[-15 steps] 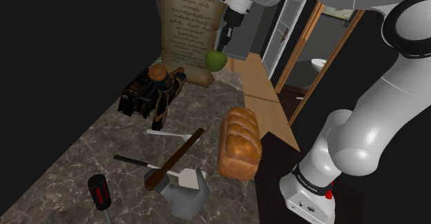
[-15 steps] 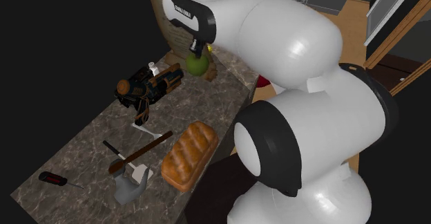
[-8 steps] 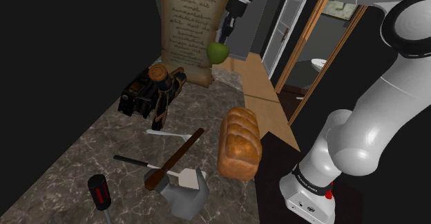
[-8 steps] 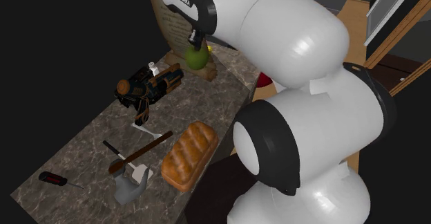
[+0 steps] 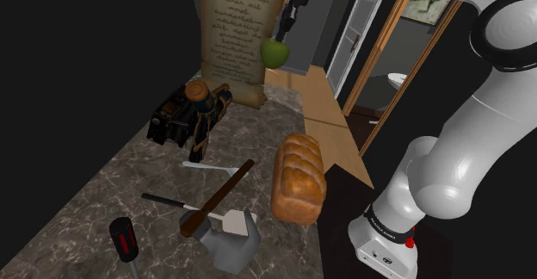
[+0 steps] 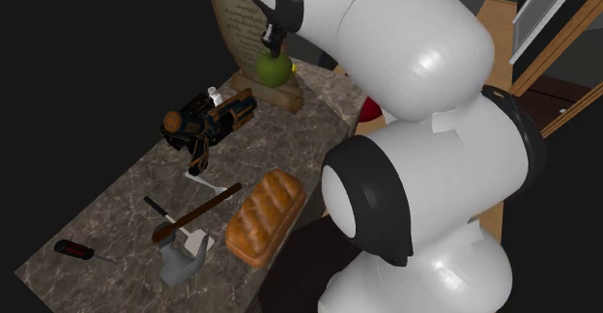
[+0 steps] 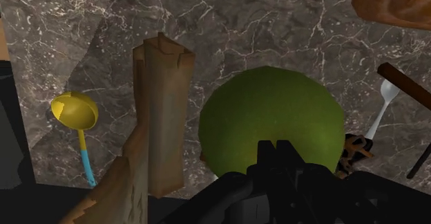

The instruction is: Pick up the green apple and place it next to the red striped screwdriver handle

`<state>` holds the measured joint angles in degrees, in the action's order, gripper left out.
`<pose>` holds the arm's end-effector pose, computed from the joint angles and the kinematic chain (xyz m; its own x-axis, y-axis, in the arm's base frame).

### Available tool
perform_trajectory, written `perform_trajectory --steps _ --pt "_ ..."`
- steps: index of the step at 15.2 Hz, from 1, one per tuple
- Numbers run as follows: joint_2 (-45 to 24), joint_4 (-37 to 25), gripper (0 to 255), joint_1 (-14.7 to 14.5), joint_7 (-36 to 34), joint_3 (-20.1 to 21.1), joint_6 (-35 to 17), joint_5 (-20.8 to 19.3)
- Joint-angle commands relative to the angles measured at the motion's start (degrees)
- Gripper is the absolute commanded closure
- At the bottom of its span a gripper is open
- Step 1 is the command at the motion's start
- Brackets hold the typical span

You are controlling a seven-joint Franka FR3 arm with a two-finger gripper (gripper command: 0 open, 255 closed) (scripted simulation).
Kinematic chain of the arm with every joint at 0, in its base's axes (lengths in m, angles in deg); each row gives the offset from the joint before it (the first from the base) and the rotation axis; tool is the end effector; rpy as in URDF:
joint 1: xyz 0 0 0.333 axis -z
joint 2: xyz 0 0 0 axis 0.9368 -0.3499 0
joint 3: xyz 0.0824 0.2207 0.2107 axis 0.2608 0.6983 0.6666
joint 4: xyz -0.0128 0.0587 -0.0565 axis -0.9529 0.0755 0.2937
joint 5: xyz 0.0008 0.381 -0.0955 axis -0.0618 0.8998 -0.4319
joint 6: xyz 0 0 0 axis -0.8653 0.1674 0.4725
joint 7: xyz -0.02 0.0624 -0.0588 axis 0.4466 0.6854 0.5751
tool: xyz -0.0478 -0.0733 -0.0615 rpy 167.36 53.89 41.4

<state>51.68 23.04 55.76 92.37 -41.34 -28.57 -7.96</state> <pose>0.5495 -0.0400 0.6369 0.7168 0.6775 0.1647 0.6823 -0.7303 0.0344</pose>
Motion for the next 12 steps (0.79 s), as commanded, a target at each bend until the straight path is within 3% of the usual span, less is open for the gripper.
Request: perform_trajectory --steps 1,3,12 --pt "-0.2 -1.8 255 0.0 -0.1 0.0 1.6 0.1" --pt "-0.5 -3.0 255 0.0 -0.1 -0.1 2.6 0.1" --pt "11.1 9.8 255 -4.8 -13.1 7.9 0.3 -3.4"
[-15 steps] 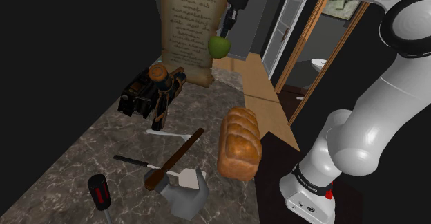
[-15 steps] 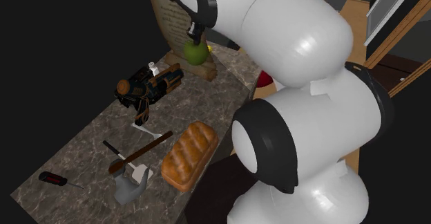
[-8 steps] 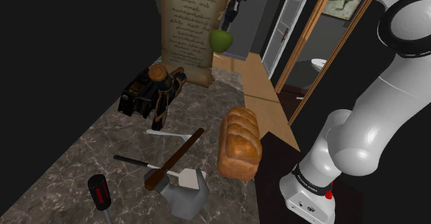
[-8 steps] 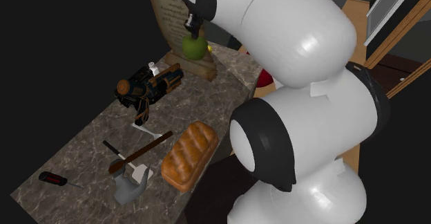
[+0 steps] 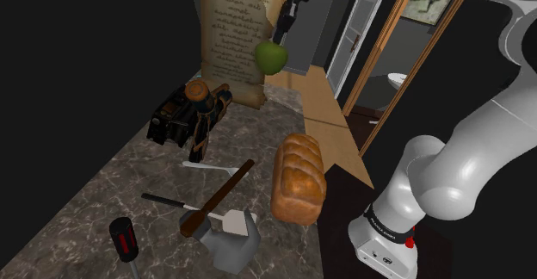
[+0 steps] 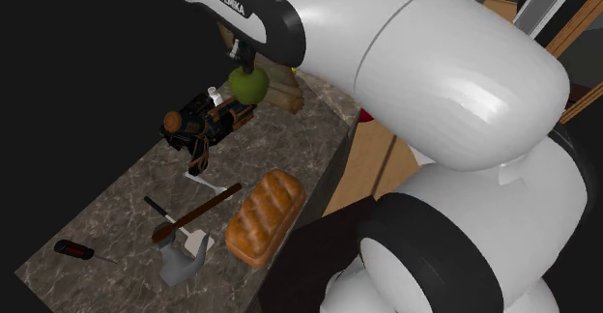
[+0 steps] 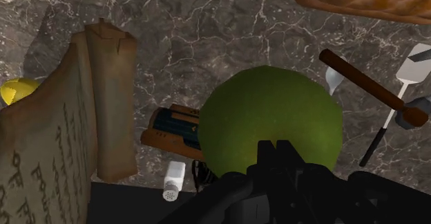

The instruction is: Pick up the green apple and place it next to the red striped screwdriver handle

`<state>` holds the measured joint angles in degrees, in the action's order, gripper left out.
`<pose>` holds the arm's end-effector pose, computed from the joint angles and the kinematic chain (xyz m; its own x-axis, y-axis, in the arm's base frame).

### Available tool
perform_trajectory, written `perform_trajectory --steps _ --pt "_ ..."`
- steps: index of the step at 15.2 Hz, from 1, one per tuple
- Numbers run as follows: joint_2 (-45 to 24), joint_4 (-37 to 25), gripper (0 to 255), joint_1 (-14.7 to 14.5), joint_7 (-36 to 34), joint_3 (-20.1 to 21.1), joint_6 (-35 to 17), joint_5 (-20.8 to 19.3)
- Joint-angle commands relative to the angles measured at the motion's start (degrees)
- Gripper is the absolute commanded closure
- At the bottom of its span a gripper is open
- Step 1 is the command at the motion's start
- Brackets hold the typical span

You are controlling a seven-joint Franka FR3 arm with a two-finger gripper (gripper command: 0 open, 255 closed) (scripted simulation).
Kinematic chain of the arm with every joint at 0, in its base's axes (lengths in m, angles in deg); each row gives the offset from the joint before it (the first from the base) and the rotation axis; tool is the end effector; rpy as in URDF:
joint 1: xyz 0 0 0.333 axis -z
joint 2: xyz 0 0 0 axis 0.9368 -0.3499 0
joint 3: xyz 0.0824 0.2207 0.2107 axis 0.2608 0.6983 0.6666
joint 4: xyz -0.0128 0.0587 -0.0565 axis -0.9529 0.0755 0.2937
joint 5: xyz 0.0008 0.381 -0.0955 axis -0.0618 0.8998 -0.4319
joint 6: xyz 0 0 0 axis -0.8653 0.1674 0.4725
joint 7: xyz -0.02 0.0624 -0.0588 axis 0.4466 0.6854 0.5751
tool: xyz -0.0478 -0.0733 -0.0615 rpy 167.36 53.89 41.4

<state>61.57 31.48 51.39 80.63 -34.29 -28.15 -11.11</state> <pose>0.4924 0.0514 0.6535 0.7157 0.6788 0.1646 0.6837 -0.7290 0.0338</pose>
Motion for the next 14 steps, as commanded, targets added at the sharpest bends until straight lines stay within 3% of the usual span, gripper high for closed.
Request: perform_trajectory --steps 1,14 --pt "2.2 2.4 255 -0.8 -2.8 1.8 -0.3 -0.4" --pt "9.5 9.4 255 -6.6 -21.0 14.6 -0.6 0.5"
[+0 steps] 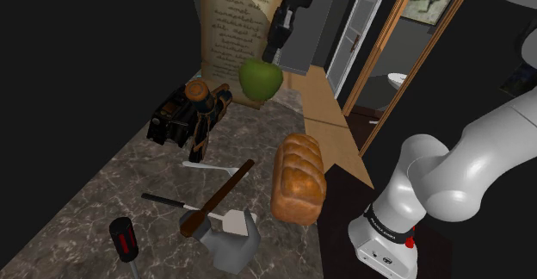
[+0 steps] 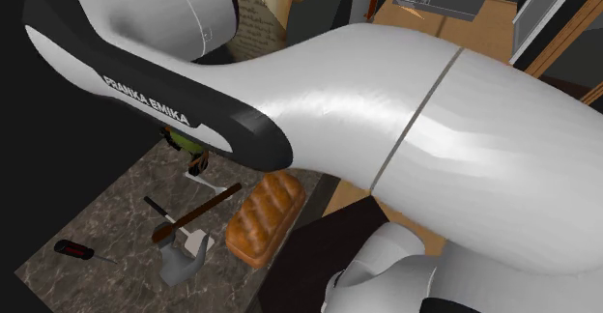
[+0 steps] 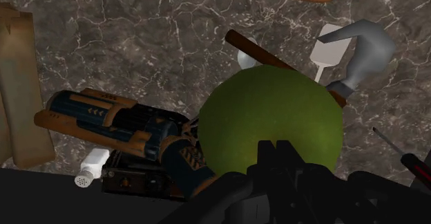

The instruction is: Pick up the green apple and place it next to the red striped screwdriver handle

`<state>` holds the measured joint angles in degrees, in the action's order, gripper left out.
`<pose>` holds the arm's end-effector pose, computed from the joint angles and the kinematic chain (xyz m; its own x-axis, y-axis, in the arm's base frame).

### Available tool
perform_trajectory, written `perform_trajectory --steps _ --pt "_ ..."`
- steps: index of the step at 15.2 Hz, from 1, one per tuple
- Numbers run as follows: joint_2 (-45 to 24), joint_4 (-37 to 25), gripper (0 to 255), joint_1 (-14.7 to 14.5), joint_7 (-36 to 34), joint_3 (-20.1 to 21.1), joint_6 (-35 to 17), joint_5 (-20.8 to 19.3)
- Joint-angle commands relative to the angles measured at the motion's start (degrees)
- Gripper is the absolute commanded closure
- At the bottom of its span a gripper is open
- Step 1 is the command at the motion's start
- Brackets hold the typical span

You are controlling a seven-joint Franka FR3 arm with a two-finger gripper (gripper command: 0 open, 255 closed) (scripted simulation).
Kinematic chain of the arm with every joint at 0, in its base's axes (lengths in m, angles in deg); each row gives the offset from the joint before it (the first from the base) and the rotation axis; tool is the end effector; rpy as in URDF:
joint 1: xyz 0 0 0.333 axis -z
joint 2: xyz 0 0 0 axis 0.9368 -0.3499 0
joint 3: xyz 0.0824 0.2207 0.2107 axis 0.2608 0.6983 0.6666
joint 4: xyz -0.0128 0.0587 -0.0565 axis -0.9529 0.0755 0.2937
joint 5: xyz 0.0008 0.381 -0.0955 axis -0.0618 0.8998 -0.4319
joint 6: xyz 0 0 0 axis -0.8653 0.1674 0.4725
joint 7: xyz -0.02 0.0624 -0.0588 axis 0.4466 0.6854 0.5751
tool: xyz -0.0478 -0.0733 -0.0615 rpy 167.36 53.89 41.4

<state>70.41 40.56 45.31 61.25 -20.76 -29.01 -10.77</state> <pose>0.3946 0.2055 0.6523 0.7157 0.6787 0.1648 0.6836 -0.7291 0.0339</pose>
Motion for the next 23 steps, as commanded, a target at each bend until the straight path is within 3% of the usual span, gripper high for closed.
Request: perform_trajectory --steps 1,12,23 --pt "0.8 0.5 255 -0.9 -3.0 2.1 0.2 0.3" --pt "-1.8 -2.8 255 -5.4 -18.8 13.7 0.5 1.5" --pt "-12.6 -14.3 255 -9.6 -36.2 26.3 1.9 -2.2"
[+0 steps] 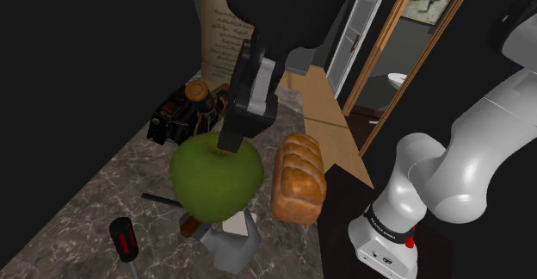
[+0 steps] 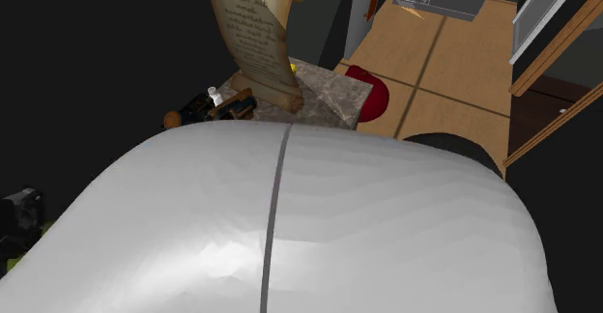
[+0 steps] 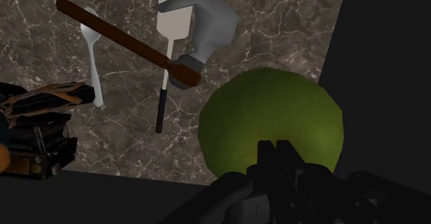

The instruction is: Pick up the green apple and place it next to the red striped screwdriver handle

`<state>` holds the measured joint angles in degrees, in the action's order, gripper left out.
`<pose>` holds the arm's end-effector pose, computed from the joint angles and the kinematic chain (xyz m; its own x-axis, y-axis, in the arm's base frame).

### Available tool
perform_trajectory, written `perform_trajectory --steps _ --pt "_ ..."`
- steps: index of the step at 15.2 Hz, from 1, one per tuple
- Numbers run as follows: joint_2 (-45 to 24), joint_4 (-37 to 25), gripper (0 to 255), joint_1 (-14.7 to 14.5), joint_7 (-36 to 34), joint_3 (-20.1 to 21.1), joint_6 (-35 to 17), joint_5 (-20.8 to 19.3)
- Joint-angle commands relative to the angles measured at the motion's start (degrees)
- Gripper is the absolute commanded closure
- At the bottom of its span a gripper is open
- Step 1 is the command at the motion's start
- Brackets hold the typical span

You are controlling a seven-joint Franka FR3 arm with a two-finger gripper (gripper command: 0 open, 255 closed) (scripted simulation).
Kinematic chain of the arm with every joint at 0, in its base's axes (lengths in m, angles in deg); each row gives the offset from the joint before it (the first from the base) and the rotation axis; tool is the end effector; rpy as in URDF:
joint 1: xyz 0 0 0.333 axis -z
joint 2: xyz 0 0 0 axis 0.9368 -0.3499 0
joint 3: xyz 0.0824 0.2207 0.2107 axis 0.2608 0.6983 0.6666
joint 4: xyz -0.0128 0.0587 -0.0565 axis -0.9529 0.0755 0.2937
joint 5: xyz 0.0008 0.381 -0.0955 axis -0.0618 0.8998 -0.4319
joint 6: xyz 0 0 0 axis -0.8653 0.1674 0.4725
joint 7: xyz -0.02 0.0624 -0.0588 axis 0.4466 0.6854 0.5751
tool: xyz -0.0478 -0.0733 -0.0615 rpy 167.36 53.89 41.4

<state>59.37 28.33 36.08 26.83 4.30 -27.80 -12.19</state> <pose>0.2270 0.4606 0.6504 0.7156 0.6790 0.1638 0.6837 -0.7289 0.0350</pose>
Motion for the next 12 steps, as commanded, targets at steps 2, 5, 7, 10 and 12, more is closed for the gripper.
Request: perform_trajectory --steps 2,5,7,10,12 --pt "-5.1 -5.7 255 -1.5 -5.7 3.8 1.4 -2.7" --pt "-4.3 -2.6 255 -1.6 -5.6 3.6 -1.1 -2.4" --pt "-3.9 -0.6 255 -1.6 -5.6 3.5 -2.7 -2.2" --pt "-3.4 2.2 255 -1.6 -5.6 3.5 -5.1 -1.9" --pt "-3.2 4.0 255 -1.6 -5.6 3.5 -6.6 -1.8"
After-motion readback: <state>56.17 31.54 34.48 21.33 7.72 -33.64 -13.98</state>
